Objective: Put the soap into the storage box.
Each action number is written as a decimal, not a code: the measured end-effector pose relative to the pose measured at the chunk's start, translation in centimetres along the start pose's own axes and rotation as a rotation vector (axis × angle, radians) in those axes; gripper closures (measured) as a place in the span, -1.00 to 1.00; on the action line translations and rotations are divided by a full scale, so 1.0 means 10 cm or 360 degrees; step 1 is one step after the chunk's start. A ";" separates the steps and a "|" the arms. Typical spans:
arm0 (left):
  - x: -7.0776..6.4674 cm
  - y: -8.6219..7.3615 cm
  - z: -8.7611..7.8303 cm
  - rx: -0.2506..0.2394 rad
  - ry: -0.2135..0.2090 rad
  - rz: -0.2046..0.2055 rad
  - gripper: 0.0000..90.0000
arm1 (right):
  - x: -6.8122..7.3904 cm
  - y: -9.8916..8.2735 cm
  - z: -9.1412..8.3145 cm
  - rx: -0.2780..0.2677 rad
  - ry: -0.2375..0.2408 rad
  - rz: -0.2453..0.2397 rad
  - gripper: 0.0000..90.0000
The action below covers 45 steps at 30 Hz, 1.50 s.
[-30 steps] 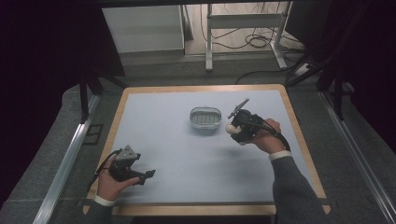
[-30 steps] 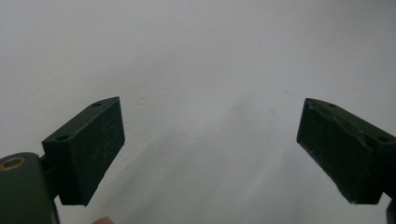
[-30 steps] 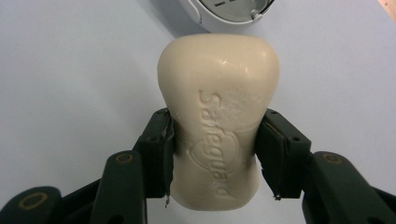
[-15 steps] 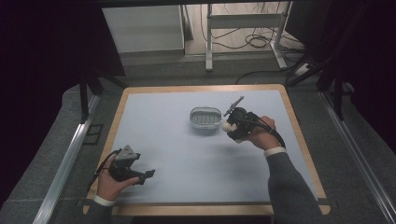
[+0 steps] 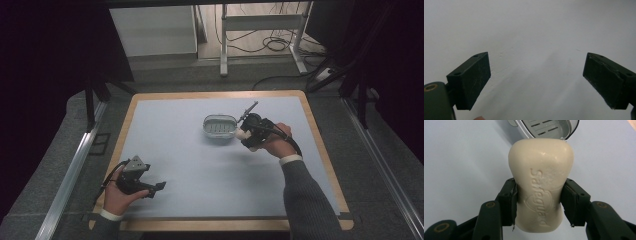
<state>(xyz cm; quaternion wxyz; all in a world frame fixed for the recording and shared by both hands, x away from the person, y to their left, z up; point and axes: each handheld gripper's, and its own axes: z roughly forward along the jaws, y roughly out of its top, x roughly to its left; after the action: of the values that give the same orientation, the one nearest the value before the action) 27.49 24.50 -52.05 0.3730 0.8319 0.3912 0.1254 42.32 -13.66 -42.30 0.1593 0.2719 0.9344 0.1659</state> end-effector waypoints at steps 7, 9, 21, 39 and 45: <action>0.00 0.00 0.00 -0.0004 -0.0001 -0.0003 -0.82 | -0.04 0.08 0.01 -0.0021 0.0015 -0.0005 0.10; 0.00 0.00 0.00 -0.0001 0.0000 0.0003 -0.82 | -0.04 0.10 0.02 -0.0030 0.0021 -0.0005 0.10; 0.01 0.00 -0.02 -0.0016 0.0001 -0.0009 -0.82 | -0.06 0.25 0.04 -0.0051 0.0010 -0.0027 0.10; 0.01 0.00 -0.02 -0.0018 -0.0005 -0.0007 -0.82 | -0.13 0.41 0.10 -0.0045 -0.0001 -0.0042 0.10; 0.01 0.00 -0.02 -0.0020 -0.0007 -0.0009 -0.82 | -0.13 0.48 0.16 -0.0041 -0.0003 -0.0047 0.10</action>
<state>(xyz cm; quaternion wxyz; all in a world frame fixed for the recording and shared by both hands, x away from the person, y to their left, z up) 27.49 24.71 -51.93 0.3793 0.8287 0.3921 0.1249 46.15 -10.19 -41.55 0.1661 0.2562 0.9360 0.1753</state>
